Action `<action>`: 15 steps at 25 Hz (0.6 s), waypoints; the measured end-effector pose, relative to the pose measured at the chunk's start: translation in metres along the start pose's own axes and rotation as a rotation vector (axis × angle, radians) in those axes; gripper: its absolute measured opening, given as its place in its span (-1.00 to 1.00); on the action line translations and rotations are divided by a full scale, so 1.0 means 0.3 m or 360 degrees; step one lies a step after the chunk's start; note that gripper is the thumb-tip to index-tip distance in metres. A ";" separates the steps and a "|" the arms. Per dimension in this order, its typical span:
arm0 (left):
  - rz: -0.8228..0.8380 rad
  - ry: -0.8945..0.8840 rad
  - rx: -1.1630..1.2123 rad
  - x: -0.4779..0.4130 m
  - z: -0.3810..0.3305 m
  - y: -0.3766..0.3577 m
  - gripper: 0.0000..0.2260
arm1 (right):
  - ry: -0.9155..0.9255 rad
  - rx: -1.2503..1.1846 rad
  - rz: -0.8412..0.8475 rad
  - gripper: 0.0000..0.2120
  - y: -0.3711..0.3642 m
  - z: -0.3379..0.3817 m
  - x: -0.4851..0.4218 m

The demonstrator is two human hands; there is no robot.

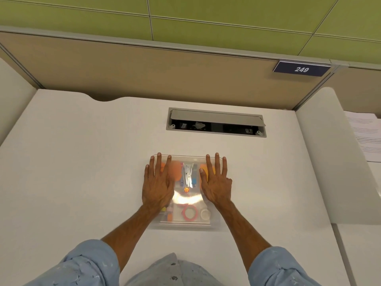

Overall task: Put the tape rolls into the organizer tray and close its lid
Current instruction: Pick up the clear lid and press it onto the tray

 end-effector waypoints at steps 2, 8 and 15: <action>0.0028 0.0004 -0.0015 -0.001 -0.001 -0.002 -0.36 | 0.0000 0.0063 -0.0008 -0.29 -0.005 0.000 0.000; 0.0015 -0.0073 -0.0167 -0.002 0.009 -0.003 -0.32 | 0.0031 0.0219 -0.0079 -0.24 0.014 0.004 0.014; 0.0083 -0.0309 -0.0153 0.012 -0.013 0.053 -0.37 | 0.0103 0.0121 -0.0180 -0.37 0.048 0.054 0.065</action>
Point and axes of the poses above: each hand's wrist, its own x-axis away from the middle knuckle, its own y-axis out of the back of the hand, z = x × y, the point moved 2 cm from there along -x, towards the middle knuckle, and after that the axes turned 2 degrees about -x, right-handed, at the moved point
